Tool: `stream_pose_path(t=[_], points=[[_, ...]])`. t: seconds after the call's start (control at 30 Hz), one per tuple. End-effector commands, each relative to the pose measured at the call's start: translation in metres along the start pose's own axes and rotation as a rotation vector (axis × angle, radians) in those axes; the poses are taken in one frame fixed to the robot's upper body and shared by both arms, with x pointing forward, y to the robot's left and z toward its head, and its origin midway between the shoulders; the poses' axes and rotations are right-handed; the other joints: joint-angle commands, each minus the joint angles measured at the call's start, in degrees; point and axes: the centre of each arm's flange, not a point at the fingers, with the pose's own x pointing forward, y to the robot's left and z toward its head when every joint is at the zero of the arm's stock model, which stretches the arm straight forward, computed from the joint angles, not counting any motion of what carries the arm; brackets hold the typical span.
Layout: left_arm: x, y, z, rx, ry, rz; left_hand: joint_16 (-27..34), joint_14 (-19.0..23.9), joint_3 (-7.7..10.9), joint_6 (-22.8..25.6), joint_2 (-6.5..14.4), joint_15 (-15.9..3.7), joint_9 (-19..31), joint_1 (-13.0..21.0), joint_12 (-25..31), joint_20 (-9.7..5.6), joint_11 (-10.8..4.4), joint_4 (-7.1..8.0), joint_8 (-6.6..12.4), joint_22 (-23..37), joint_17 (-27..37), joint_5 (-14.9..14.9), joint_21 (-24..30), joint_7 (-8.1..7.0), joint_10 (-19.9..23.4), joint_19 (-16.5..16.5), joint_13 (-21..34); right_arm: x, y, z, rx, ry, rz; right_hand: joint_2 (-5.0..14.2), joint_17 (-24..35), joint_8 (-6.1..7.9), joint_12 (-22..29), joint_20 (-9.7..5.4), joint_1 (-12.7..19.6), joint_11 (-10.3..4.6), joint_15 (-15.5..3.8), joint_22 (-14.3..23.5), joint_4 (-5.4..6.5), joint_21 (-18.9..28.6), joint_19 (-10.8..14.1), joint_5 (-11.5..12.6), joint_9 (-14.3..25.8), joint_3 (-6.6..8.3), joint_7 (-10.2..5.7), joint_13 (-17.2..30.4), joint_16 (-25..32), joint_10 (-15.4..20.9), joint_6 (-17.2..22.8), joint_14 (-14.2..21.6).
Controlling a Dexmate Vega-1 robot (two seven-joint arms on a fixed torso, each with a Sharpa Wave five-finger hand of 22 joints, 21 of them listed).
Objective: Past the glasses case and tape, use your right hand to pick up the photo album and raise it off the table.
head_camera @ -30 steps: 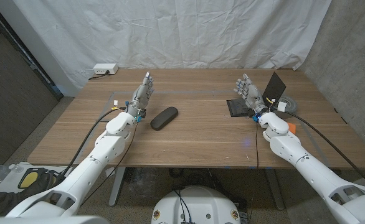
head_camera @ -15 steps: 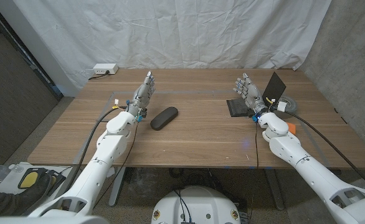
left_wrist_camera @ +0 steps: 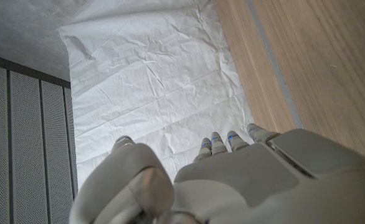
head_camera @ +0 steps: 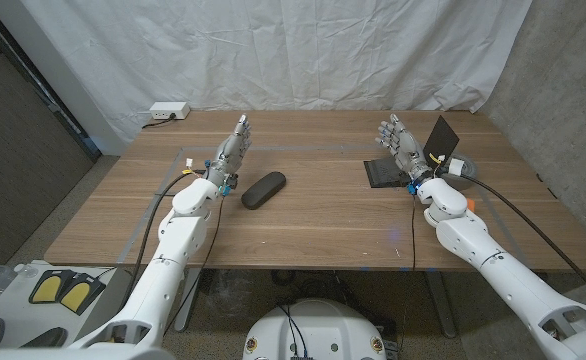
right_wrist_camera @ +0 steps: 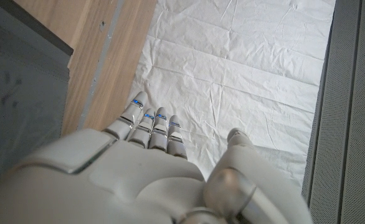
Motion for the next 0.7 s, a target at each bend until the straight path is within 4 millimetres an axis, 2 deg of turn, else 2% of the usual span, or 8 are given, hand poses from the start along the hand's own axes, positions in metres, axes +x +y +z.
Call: stream_pose_path(t=[0.03,0.23,0.7], points=[[0.001,-0.009,0.007,0.082,0.016,0.015,0.39,-1.07,0.05,-0.16,0.56,-0.36,0.19,0.36,0.42,-5.26,-0.14,-0.11,0.51,0.23,0.28,0.34,0.3,0.26,-0.32,-0.54,0.27,-0.007,-0.001,0.017,-0.055,-0.017,0.008,0.06,0.12,0.12,0.18,-1.47,0.85,0.07,0.12,0.32,-0.41,-0.21,0.68,0.26,0.26,0.25,0.13,0.26,0.36,0.59,0.38,0.76],[-0.001,-0.007,0.008,0.059,0.005,0.001,0.96,0.69,0.06,1.55,1.21,-0.02,0.18,0.95,1.06,-6.27,0.8,-0.51,1.11,0.2,0.22,0.59,0.95,1.12,1.35,0.93,0.26,-0.013,-0.005,0.024,-0.082,-0.02,-0.009,0.31,0.08,0.13,0.2,-1.3,1.35,0.18,0.34,0.33,-0.7,-0.4,0.76,0.21,0.27,0.45,0.1,0.27,0.28,0.7,0.53,0.78],[-0.003,-0.007,0.001,0.022,-0.01,-0.009,1.01,1.44,-0.12,2.88,1.45,-0.51,0.16,1.39,1.27,-6.15,0.09,-0.83,1.44,0.18,0.19,0.75,1.17,0.62,2.27,1.69,0.25,-0.021,-0.004,0.035,-0.099,-0.023,-0.001,0.47,0.06,0.19,0.24,-1.14,1.95,0.12,0.45,0.36,-1.14,-0.78,0.95,0.0,0.28,0.61,0.46,0.28,0.24,0.96,0.96,1.03]])
